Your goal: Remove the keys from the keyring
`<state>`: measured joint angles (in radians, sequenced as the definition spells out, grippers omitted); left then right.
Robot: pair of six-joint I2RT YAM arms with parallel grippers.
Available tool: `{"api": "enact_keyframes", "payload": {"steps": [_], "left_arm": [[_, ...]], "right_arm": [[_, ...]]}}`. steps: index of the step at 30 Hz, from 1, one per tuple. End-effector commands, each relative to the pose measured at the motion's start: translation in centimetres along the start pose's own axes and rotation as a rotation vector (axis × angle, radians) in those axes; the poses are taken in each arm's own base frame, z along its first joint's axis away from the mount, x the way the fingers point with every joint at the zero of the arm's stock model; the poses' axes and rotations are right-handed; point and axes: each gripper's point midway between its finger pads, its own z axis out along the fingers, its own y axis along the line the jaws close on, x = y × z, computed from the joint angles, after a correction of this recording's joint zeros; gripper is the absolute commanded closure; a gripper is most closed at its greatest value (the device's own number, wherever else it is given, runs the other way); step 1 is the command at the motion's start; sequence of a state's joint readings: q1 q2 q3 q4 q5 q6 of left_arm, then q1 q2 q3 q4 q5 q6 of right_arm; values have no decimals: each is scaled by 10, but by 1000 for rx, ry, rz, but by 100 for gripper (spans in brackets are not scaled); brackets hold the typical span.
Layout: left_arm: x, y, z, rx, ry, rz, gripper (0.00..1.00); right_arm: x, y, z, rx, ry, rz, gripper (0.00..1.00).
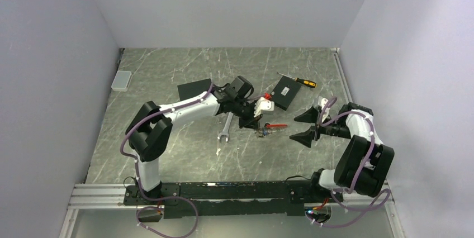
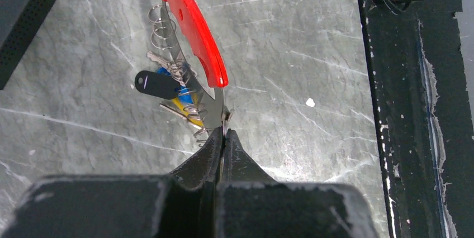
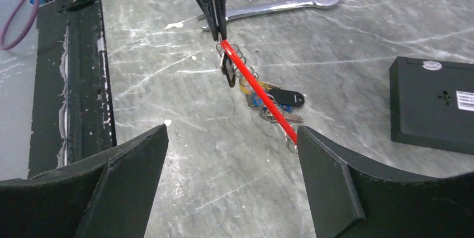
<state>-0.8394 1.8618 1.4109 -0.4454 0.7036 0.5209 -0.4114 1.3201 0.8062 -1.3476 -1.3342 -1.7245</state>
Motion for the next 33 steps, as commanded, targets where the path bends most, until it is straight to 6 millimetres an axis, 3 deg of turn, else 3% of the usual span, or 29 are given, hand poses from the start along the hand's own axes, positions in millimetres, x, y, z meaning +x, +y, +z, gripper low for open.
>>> {"api": "enact_keyframes", "payload": {"steps": [1,7,11,15,25,29,31,33], "left_arm": [[-12,-8,-18,10,-50,-8,100],[-6,-12,-18,28,-38,9,100],[-8,-9,-17,25,-40,12,100],[-8,-6,-19,14,-45,16,100],[-4,-9,-21,25,-44,50,100],[-6,-9,-24,15,-50,37,100],[-9,-6,-27,1,-68,8,100],[-12,-1,-33,-19,-86,-25,100]], "right_arm": [[-15,0,6,1,-116,-157,12],[-7,-10,15,-52,-77,-157,15],[9,-27,31,-36,74,-70,18],[11,-29,45,29,106,-208,19],[32,-34,77,-26,150,-308,23],[28,-28,92,-43,135,-299,41],[27,-26,96,-46,136,-285,57],[27,-26,97,-36,141,-273,80]]}}
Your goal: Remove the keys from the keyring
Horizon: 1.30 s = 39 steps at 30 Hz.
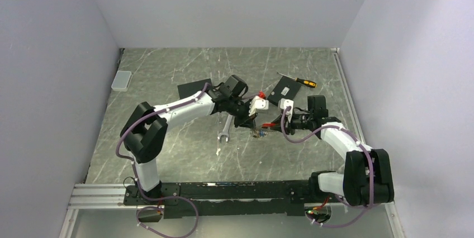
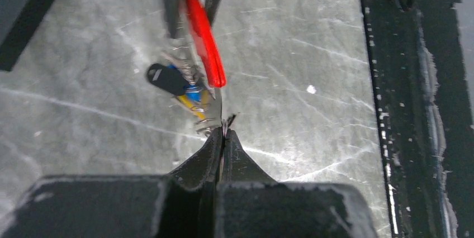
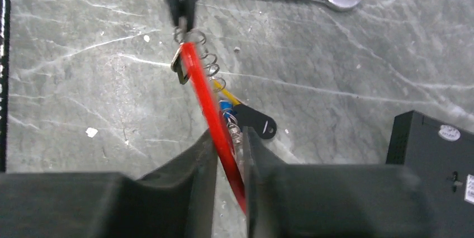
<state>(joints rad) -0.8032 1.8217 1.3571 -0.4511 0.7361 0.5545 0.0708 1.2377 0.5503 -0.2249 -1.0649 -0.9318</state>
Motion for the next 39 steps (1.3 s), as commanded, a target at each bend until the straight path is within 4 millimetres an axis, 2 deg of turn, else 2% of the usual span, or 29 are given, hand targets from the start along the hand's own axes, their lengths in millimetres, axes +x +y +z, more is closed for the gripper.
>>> {"api": "enact_keyframes", "payload": {"steps": [1,2,3,4,6,8,9,10,11,16,20,21,24,27,32,34,36,39], "left_arm": [[-24,3,-24,-32,-86,-37,100],[-25,4,-27,-38,-93,-52,100],[-26,5,-32,-46,-95,-63,100],[-28,7,-38,-55,-98,-71,96],[-32,6,-55,-64,-95,-103,67],[-36,4,-78,-90,-70,-179,24],[-38,8,-91,-122,-55,-210,12],[-39,13,-105,-164,-41,-241,5],[-37,20,-120,-215,-18,-276,2],[-8,50,-194,-409,83,-482,0],[-6,58,-229,-477,21,-524,0],[-11,66,-239,-523,-22,-501,1],[-12,76,-254,-557,-172,-499,1],[-17,82,-253,-546,-269,-471,1],[-28,76,-220,-308,-368,-467,1],[-31,78,-214,-281,-365,-443,0],[-34,91,-220,-334,-355,-427,1],[-53,103,-243,-418,-330,-378,1]], "right_arm": [[-12,-14,3,47,-22,-11,91],[-14,-14,2,49,-24,3,100],[-17,-15,2,51,-28,7,100],[-22,-16,0,51,-33,17,100],[-35,-19,-3,49,-44,59,100],[-52,-28,-5,65,-55,140,100],[-60,-34,-6,74,-54,186,100],[-66,-39,-7,76,-42,228,100],[-75,-47,-7,78,-30,258,100],[-103,-79,5,112,11,419,100],[-120,-92,21,109,18,489,100],[-125,-92,25,86,15,501,100],[-135,-84,31,-6,-3,567,100],[-131,-75,31,-40,5,573,100],[-118,-61,28,-38,24,559,100],[-112,-62,26,-10,40,541,100],[-113,-63,20,22,52,513,100],[-122,-62,11,63,49,478,100]]}}
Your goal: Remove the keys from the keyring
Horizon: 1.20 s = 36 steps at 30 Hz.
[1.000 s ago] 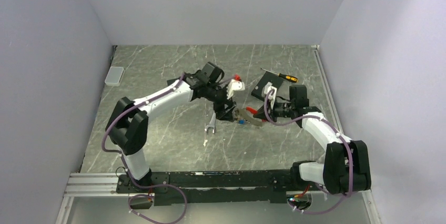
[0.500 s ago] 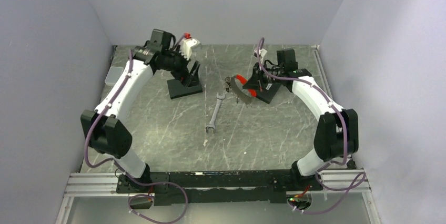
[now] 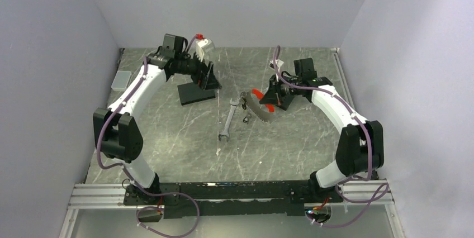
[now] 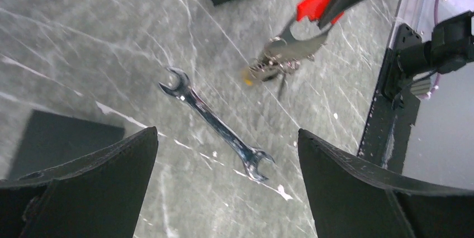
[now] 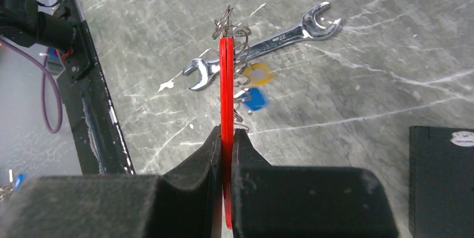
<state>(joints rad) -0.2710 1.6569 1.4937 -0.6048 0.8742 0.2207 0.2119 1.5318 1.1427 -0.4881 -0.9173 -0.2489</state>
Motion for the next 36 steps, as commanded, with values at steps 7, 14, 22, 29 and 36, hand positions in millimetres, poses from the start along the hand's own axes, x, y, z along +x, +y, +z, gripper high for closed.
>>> {"api": "enact_keyframes", "payload": {"steps": [7,14,22,29,36], "left_arm": [[-46,-14,-32,-68,-25,113,0],[-5,9,-33,-23,14,25,0],[-23,22,-19,-41,-183,-41,3],[-8,-10,3,93,-189,-34,8],[3,-34,21,224,-180,-39,14]], "right_arm": [[-25,21,-31,49,-15,-133,100],[-31,2,-26,60,20,-138,100],[-43,-4,-13,-1,-34,-65,100],[-35,11,-7,-65,-30,-44,100],[-19,33,-1,-171,6,-66,100]]}}
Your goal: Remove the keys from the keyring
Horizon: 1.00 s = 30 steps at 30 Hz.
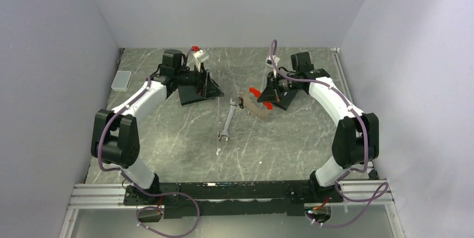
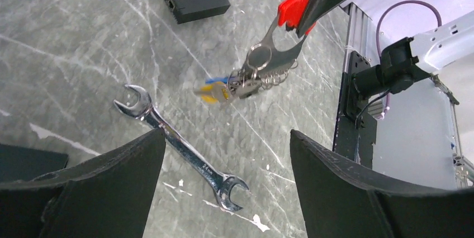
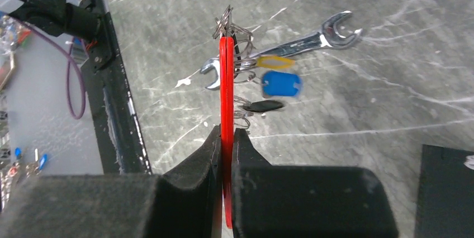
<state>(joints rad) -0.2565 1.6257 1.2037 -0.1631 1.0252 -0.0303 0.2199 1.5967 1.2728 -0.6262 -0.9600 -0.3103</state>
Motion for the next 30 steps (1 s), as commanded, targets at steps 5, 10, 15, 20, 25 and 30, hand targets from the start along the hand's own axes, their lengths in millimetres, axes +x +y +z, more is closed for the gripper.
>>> {"api": "enact_keyframes", "payload": {"steps": [5,10,15,20,25,30], "left_arm": [[-3,-35,26,118,1,87,18],[-1,-12,37,-62,13,86,18],[10,9,52,-214,57,112,16],[22,13,67,-267,96,160,16],[26,19,69,-304,102,158,17],[23,49,50,-415,89,28,32]], "right_arm": [[-3,39,4,-104,-10,-103,100],[0,21,12,124,46,-112,100],[-4,22,14,174,69,-88,100],[-5,27,17,162,82,-71,100],[-5,28,17,184,95,-91,100],[-3,31,11,210,111,-116,100]]}}
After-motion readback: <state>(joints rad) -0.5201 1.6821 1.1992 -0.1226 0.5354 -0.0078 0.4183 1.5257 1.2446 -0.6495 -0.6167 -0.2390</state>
